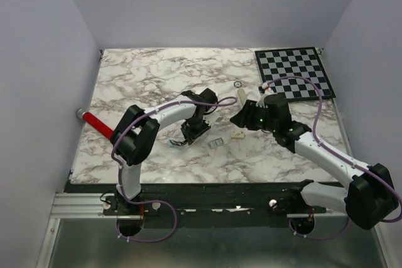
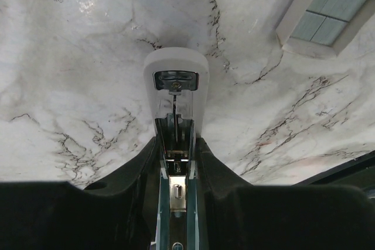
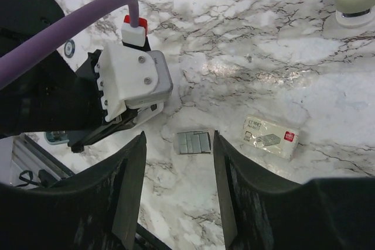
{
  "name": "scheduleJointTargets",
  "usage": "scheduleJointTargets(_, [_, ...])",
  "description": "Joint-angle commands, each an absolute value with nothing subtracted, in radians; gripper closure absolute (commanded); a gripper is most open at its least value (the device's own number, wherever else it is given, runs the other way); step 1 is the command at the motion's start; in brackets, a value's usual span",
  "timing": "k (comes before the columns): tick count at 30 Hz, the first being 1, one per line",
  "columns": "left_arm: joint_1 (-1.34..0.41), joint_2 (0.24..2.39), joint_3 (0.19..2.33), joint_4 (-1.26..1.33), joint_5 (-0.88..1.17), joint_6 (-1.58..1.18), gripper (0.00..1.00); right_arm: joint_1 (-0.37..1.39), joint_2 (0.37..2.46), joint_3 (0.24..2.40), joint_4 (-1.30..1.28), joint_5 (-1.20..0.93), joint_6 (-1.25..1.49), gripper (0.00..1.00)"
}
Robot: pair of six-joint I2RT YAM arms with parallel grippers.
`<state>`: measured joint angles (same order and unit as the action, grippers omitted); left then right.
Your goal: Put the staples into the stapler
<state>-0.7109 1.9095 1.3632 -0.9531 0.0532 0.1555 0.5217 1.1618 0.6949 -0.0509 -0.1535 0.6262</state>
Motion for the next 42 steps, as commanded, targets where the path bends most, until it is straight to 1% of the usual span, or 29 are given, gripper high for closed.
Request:
scheduleJointTargets(1, [-0.71,1.982,1.427,-1.031,0.06,0.143,0.74,0.525,1.158,0.693,-0.087,-0.117,0.578,0.43])
scheduleJointTargets(4, [-0.716,2.005,1.443,-1.04,0.048,0.14,0.71,0.525,1.163,0.698,-0.091,-0.118,0.572,0.43])
scheduleJointTargets(5, [-0.718,2.008,1.447,-1.039,0.046,0.14,0.68,0.525,1.163,0.698,-0.094,-0.121,0.565,0.43])
scheduleJointTargets(6, [-0.719,2.006,1.45,-1.042,0.043,0.138,0.62,0.525,1.164,0.699,-0.094,-0.12,0.56,0.43])
scheduleJointTargets(8, [-0.721,2.008,1.463,-1.045,0.038,0.138,0.6,0.525,1.166,0.704,-0.098,-0.12,0.546,0.43])
scheduleJointTargets(9, [-0.721,2.006,1.469,-1.046,0.037,0.137,0.55,0.525,1.166,0.707,-0.1,-0.118,0.54,0.43])
scheduleJointTargets(11, [-0.722,2.005,1.483,-1.049,0.041,0.137,0.53,0.525,1.167,0.716,-0.109,-0.117,0.517,0.43])
scheduleJointTargets(14, [-0.724,1.996,1.5,-1.052,0.041,0.137,0.45,0.525,1.164,0.735,-0.112,-0.126,0.465,0.43])
scheduleJointTargets(17, [-0.724,1.968,1.519,-1.049,0.026,0.133,0.33,0.525,1.166,0.75,-0.114,-0.138,0.41,0.43])
scheduleJointTargets(18, [-0.724,1.957,1.523,-1.046,0.022,0.133,0.27,0.525,1.163,0.756,-0.114,-0.144,0.393,0.43])
scheduleJointTargets(20, [-0.723,1.921,1.54,-1.037,0.015,0.124,0.21,0.526,1.164,0.765,-0.107,-0.181,0.33,0.43])
scheduleJointTargets(21, [-0.721,1.887,1.543,-1.031,0.008,0.12,0.14,0.525,1.164,0.776,-0.104,-0.195,0.307,0.42])
scheduleJointTargets(24, [-0.69,1.815,1.534,-0.976,-0.024,0.082,0.01,0.526,1.163,0.787,-0.081,-0.259,0.223,0.38])
scheduleJointTargets(25, [-0.677,1.757,1.525,-0.933,-0.032,0.069,0.01,0.528,1.164,0.791,-0.066,-0.274,0.203,0.32])
scheduleJointTargets(27, [-0.616,1.689,1.476,-0.884,-0.049,0.013,0.01,0.538,1.18,0.805,-0.063,-0.314,0.143,0.27])
scheduleJointTargets(28, [-0.592,1.613,1.451,-0.823,-0.069,0.003,0.01,0.545,1.189,0.825,-0.067,-0.331,0.117,0.23])
scheduleJointTargets(29, [-0.562,1.57,1.396,-0.79,-0.084,-0.042,0.01,0.555,1.199,0.837,-0.074,-0.35,0.056,0.21])
scheduleJointTargets(30, [-0.455,1.389,1.288,-0.643,-0.083,-0.125,0.01,0.616,1.277,0.913,-0.128,-0.351,-0.069,0.14])
scheduleJointTargets(31, [-0.428,1.343,1.214,-0.608,-0.072,-0.139,0.01,0.642,1.301,0.94,-0.144,-0.36,-0.096,0.12])
scheduleJointTargets(32, [-0.401,1.259,1.18,-0.553,-0.068,-0.156,0.01,0.658,1.357,0.963,-0.178,-0.362,-0.124,0.11])
scheduleJointTargets(33, [-0.362,1.223,1.149,-0.532,-0.074,-0.187,0.01,0.679,1.385,0.982,-0.193,-0.362,-0.191,0.1])
scheduleJointTargets(36, [-0.322,1.07,1.014,-0.424,-0.13,-0.216,0.01,0.739,1.485,1.06,-0.239,-0.364,-0.32,0.09])
scheduleJointTargets(40, [-0.31,0.87,0.824,-0.296,-0.225,-0.242,0.01,0.804,1.607,1.146,-0.296,-0.356,-0.416,0.1])
scheduleJointTargets(42, [-0.307,0.764,0.772,-0.238,-0.297,-0.233,0.01,0.816,1.667,1.184,-0.317,-0.35,-0.455,0.12])
